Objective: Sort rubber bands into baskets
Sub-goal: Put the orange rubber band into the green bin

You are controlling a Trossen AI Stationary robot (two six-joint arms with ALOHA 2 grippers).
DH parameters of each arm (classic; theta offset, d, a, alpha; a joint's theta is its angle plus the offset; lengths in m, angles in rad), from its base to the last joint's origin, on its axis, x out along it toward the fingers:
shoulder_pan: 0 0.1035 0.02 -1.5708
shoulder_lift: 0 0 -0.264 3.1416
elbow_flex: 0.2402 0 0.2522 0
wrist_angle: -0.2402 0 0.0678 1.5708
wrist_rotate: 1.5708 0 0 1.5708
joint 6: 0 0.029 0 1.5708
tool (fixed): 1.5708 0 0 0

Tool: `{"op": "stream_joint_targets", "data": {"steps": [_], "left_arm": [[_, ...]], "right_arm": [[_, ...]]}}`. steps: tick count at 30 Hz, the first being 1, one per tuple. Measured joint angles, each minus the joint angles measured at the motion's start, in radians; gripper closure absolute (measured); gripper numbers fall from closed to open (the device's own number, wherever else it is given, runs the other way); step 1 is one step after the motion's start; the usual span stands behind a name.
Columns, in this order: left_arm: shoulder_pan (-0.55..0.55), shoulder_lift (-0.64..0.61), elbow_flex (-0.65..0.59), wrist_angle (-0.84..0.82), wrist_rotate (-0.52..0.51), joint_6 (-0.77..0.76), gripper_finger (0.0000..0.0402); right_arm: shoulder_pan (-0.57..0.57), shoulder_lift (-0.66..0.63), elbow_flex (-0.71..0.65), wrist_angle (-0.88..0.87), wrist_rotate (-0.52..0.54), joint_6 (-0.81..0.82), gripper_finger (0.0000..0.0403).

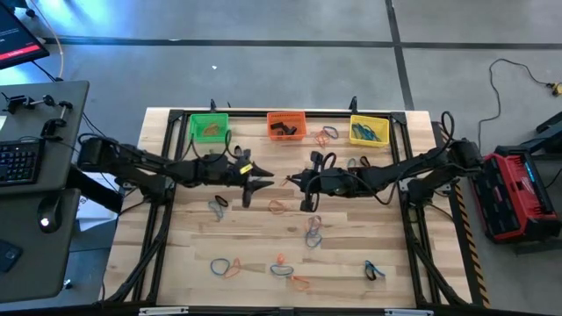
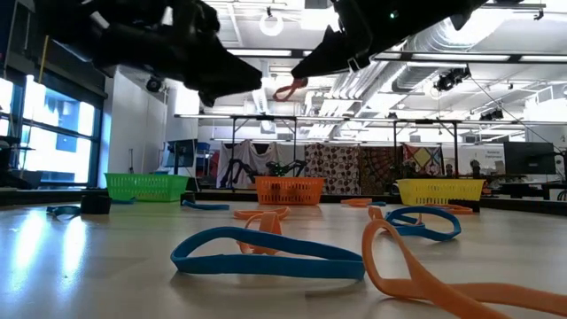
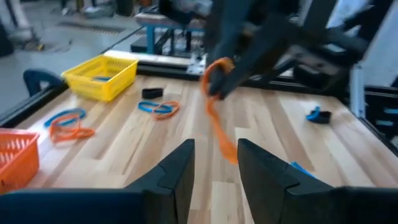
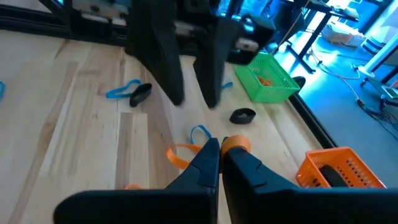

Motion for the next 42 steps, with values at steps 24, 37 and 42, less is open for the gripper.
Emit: {"op": "stream_joint_targets", "data": {"steps": [24,37,42], "left_arm": [[0.019,0.184,0.162,-0.120,0.040,-0.152,0.0300],[0.058,0.151,0.162,-0.157,0.150,-0.107,0.0399],[0.080,0.111,0.162,-0.220,0.142,-0.098,0.0401]], "right_arm": [[0.016,0.000,0.000,-0.001,-0.001,-0.043,0.0403],[0.020,0.000,0.000,-0.026,-0.016,-0.021,0.0329],[0.018,0.000,0.000,-0.024,0.016,0.038,0.0262]]}}
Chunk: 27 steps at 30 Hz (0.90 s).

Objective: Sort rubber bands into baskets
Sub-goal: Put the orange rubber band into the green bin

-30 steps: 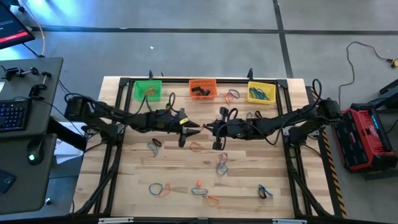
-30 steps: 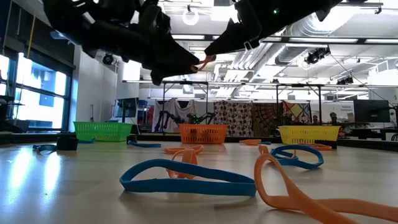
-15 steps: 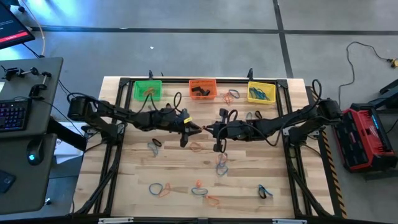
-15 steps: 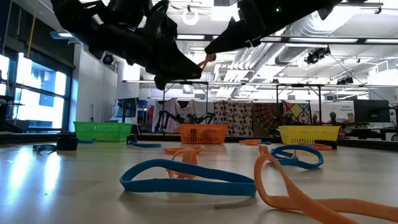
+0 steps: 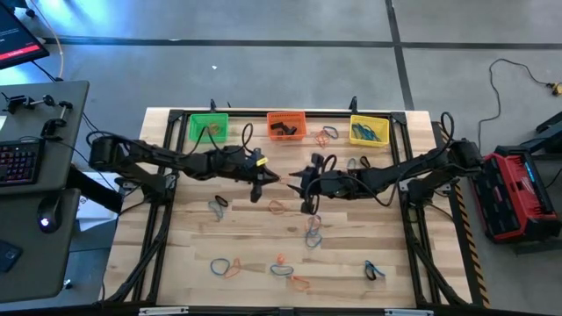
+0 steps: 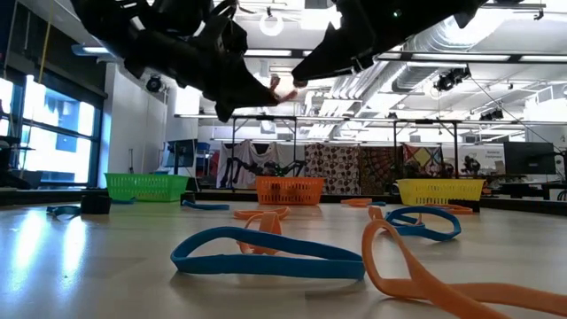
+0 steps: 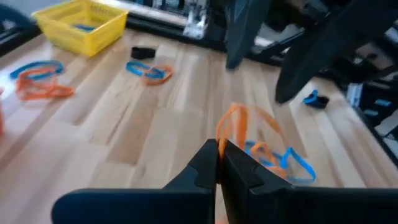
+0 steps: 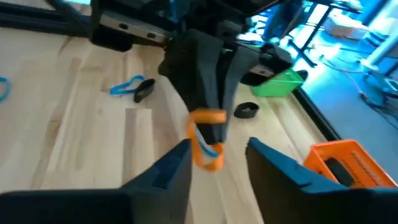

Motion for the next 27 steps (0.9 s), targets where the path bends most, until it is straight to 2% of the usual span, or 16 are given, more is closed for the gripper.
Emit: {"op": "stream_joint_targets", "data": {"steps": [4,8,16,20,27], "left_arm": [[0.017,-0.042,0.000,-0.081,-0.035,0.013,0.0401],[0.046,-0.101,0.000,-0.180,-0.069,0.034,0.0401],[0.120,-0.242,0.000,-0.360,-0.125,0.068,0.0401],[0.171,-0.318,0.000,-0.475,-0.189,0.080,0.0401],[0.346,-0.402,0.000,-0.737,-0.321,0.023,0.0401]], "right_arm": [[0.000,0.000,0.000,-0.007,0.067,0.000,0.0235],[0.000,0.000,0.000,-0.016,0.124,-0.005,0.0234],[-0.006,0.000,0.000,-0.034,0.125,-0.004,0.0281],[-0.006,0.000,0.000,-0.064,0.124,0.004,0.0306],[-0.006,0.000,0.000,-0.098,0.123,0.038,0.0328]]}}
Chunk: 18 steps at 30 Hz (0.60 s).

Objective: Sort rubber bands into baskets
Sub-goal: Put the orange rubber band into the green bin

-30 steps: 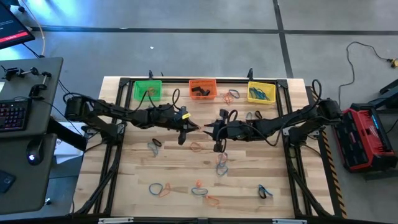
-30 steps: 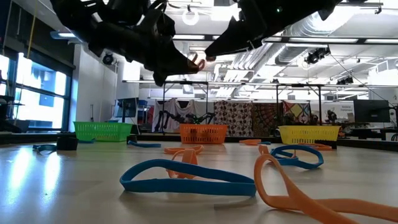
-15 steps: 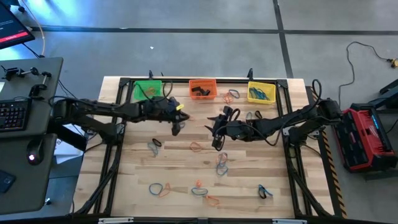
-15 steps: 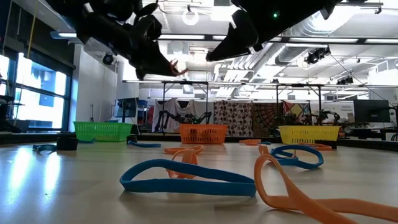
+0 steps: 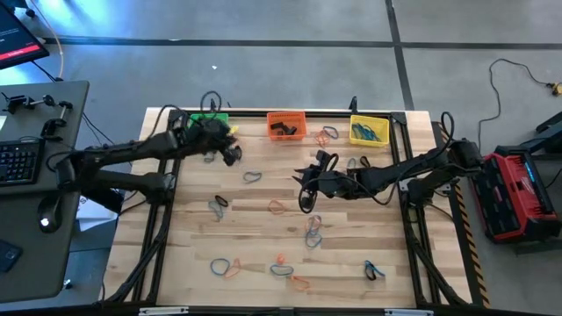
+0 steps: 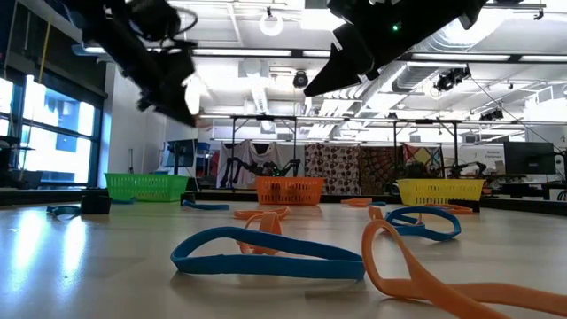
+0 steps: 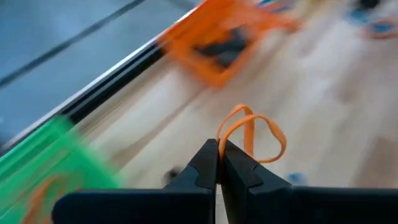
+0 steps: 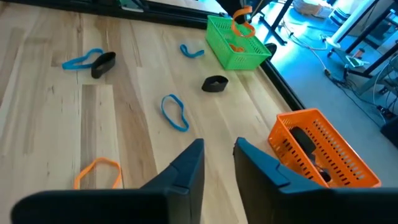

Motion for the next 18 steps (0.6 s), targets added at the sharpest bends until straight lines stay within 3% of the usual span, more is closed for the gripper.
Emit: {"op": "stream_joint_targets", "data": {"steps": [7,10,18], "left_arm": [[0.274,0.020,0.000,-0.124,-0.004,0.020,0.0401],[0.374,0.044,0.008,-0.123,0.043,0.048,0.0401],[0.506,0.219,0.120,-0.213,0.064,0.098,0.0401]], "right_arm": [[-0.012,0.000,0.000,0.000,-0.002,0.000,0.0329],[-0.022,0.000,0.000,0.000,-0.004,0.000,0.0329],[-0.060,0.000,0.000,0.001,-0.068,0.004,0.0330]]}}
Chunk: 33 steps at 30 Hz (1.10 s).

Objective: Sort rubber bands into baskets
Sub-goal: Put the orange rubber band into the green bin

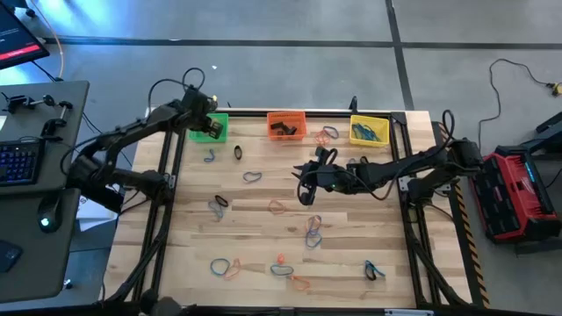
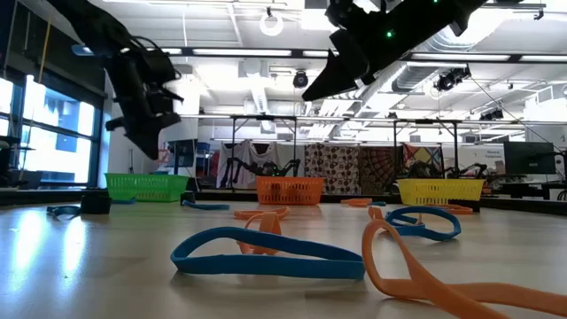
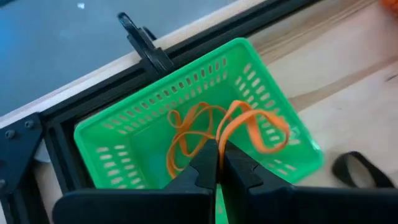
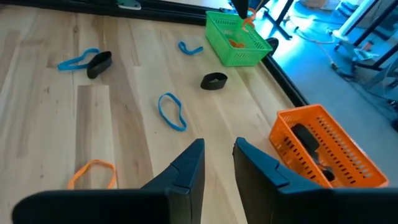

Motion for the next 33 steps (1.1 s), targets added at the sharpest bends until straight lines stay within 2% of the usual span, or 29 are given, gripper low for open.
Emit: {"op": "stream_joint_targets", "data": {"steps": [5,11,33], "left_arm": [[0.009,0.122,0.051,-0.001,0.004,0.028,0.0401],[0.007,0.188,0.067,-0.003,0.005,0.055,0.0401],[0.002,0.207,0.040,0.005,0.030,0.069,0.0401]], "right_arm": [[-0.019,0.000,0.000,0.000,-0.027,0.012,0.0330],[-0.019,0.000,0.000,0.000,-0.028,0.012,0.0330],[-0.019,0.000,0.000,0.001,-0.028,0.014,0.0330]]}}
